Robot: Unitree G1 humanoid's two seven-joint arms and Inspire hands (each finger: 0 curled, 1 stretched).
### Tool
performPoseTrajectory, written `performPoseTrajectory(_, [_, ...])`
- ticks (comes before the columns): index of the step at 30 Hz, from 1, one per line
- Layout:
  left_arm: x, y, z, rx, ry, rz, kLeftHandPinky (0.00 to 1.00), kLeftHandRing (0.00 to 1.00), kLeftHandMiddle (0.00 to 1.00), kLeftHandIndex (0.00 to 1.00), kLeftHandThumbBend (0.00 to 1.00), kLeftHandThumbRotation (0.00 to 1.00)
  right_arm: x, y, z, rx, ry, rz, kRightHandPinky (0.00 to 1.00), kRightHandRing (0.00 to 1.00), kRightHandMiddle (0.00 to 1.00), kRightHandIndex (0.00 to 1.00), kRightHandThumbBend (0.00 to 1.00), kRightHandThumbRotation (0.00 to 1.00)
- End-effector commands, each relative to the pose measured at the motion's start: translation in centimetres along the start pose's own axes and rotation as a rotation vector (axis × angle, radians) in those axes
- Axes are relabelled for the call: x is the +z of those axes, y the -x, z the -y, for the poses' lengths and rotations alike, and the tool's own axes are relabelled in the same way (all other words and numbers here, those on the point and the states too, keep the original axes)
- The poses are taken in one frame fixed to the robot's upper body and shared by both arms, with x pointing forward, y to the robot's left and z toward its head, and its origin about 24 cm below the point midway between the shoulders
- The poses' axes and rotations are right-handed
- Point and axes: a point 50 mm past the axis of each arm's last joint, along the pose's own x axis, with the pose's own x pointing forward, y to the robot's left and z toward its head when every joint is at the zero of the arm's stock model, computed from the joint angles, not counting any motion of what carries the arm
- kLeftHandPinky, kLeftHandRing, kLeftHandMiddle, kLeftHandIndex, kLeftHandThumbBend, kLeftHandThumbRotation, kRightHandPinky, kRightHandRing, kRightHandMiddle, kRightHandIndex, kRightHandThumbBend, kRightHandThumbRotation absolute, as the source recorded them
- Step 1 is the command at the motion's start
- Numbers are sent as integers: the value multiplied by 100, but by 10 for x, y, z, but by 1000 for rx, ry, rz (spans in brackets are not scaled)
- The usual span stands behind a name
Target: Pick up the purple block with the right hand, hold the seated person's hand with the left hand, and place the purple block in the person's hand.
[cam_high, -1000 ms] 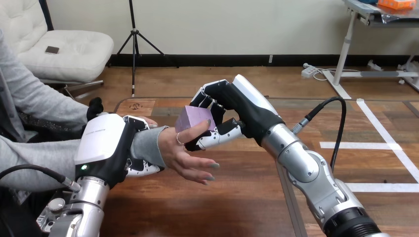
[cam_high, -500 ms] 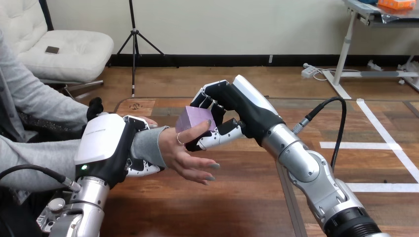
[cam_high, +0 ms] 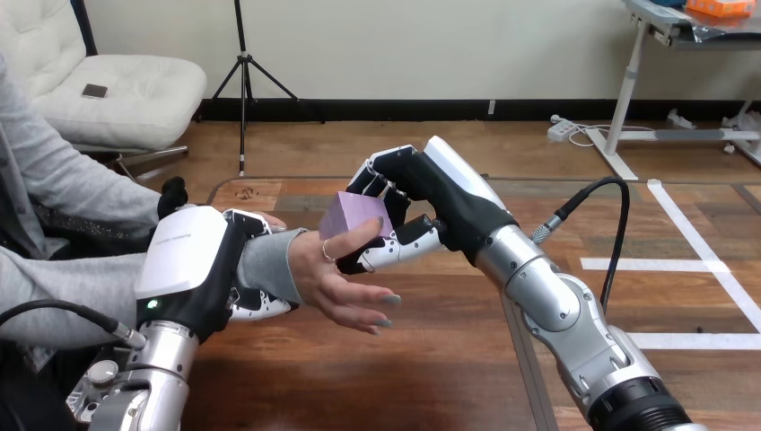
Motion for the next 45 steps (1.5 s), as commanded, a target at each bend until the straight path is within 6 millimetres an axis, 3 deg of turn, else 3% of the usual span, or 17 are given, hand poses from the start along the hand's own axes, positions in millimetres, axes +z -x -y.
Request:
performPoseTrajectory(1, [42,-29,-35,193,85,188,18,23,29,30,76,0,-2,-4,0,27,24,-11,34,37,40,43,77,0])
performPoseTrajectory(14, [41,-27,-35,201,85,189,17,22,28,29,77,0,-11,-2,-3,33,40,-55,36,39,42,43,77,0])
performPoseTrajectory(26, [41,-25,-36,175,107,187,19,24,30,31,79,0,-13,0,-6,53,20,-77,40,43,47,51,87,2])
performPoseTrajectory(29, [42,-24,-37,165,91,180,23,28,34,35,80,0,-13,1,-6,56,8,-76,42,46,50,54,90,8])
performPoseTrajectory(32, [42,-22,-38,163,61,180,27,32,38,39,81,6,-14,3,-5,66,0,-71,44,49,53,56,92,17])
performPoseTrajectory(45, [48,-12,-48,117,178,194,45,56,62,61,80,42,-15,13,-1,86,-63,-51,65,71,73,76,100,68])
